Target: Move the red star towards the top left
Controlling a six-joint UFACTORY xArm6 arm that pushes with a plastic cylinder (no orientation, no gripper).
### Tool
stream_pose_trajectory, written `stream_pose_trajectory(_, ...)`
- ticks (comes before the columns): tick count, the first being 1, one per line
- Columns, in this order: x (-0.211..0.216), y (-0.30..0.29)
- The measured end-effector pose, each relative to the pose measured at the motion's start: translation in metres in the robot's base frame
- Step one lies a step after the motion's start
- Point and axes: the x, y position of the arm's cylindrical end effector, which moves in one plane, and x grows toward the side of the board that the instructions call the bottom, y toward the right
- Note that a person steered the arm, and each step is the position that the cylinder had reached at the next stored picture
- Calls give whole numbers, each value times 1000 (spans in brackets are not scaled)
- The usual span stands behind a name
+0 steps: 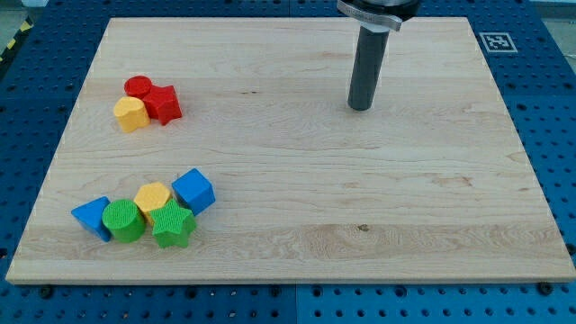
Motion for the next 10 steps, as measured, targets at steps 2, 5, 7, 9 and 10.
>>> stream_pose_trajectory(2,-2,-9)
stream_pose_trajectory(5,48,-145)
stream_pose_trajectory(7,66,-220)
stream_pose_trajectory(9,64,-274)
stream_pose_trajectory(10,41,-274)
